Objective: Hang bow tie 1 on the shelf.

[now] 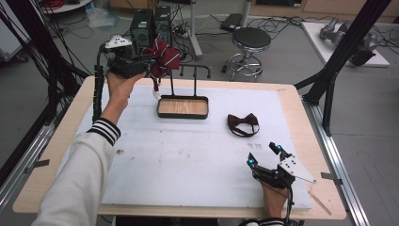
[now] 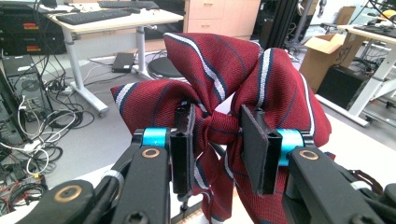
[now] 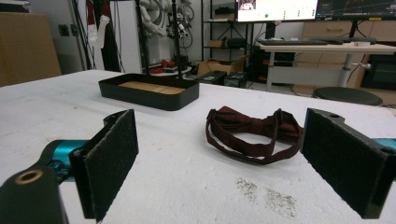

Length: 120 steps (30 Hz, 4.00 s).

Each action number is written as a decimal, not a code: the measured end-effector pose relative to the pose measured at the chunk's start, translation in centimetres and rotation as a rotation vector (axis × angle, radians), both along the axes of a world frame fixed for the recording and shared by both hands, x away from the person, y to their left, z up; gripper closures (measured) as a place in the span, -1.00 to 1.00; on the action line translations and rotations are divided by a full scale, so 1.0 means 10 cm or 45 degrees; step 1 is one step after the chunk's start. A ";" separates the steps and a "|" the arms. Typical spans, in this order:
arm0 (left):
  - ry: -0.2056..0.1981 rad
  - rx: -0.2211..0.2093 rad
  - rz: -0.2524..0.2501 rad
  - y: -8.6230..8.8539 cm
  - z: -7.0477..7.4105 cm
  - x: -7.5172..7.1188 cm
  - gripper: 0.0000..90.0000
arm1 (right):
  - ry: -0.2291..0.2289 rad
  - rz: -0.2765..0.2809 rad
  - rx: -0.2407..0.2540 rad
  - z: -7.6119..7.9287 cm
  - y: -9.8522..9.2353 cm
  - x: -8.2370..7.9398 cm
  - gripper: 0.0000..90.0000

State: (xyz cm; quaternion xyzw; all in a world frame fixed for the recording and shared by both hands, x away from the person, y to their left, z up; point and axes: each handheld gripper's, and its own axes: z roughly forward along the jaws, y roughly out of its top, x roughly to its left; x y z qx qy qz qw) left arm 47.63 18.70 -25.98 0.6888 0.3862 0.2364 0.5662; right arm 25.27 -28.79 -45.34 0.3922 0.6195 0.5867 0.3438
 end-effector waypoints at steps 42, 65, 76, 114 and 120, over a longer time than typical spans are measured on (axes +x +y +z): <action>0.002 0.012 0.092 0.11 -0.12 0.14 0.47 | -0.007 -0.002 -0.004 0.00 0.00 0.01 -0.77; 0.036 0.001 0.188 0.14 -0.31 0.20 0.47 | -0.003 -0.001 0.002 0.00 -0.01 0.01 -0.77; 0.069 -0.038 0.245 0.32 -0.47 0.16 0.47 | -0.008 0.000 -0.003 0.00 0.00 0.01 -0.77; 0.062 0.003 0.212 0.40 -0.55 0.10 -0.54 | -0.005 -0.004 -0.002 0.00 0.00 0.01 -0.77; 0.039 0.004 0.184 0.40 -0.54 0.07 -0.60 | 0.002 -0.003 -0.005 0.00 0.00 0.00 -0.77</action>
